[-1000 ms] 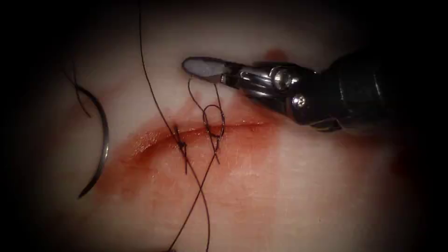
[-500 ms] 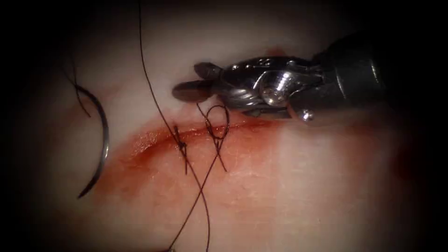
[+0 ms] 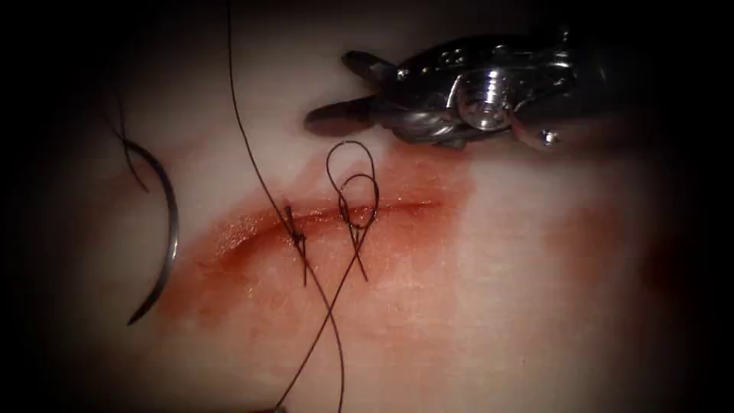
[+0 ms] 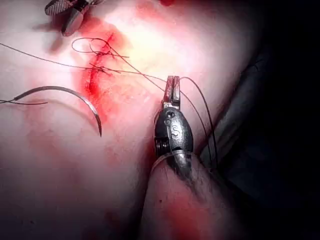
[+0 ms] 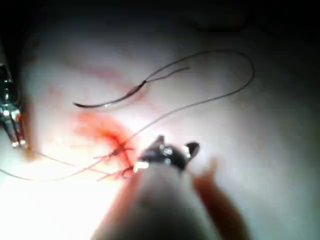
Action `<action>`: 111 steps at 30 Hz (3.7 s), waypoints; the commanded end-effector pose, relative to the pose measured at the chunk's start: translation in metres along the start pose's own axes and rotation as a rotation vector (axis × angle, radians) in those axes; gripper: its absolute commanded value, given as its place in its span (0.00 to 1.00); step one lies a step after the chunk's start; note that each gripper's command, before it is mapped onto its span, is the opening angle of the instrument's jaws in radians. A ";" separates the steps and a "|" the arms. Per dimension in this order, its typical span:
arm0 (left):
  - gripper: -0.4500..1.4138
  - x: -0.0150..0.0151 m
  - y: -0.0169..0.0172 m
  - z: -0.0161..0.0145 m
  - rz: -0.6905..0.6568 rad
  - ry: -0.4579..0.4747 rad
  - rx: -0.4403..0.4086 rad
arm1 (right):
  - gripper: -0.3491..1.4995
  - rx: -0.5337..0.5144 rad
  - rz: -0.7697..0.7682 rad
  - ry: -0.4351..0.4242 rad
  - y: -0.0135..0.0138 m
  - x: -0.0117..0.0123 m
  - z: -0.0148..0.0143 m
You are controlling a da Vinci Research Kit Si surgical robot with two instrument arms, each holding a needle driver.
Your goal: Wound Closure
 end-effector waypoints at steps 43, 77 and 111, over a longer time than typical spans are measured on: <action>0.00 -0.0010 0.0004 0.0004 -0.004 -0.001 -0.002 | 0.83 0.110 -0.281 -0.248 -0.0011 -0.0042 0.0026; 0.00 -0.0009 0.0007 0.0003 -0.005 -0.001 -0.003 | 0.71 0.087 -0.459 -0.306 -0.0026 -0.0068 0.0064; 0.00 -0.0009 0.0014 0.0006 -0.006 -0.002 -0.008 | 0.00 -0.097 0.870 0.023 0.0014 -0.0029 0.0019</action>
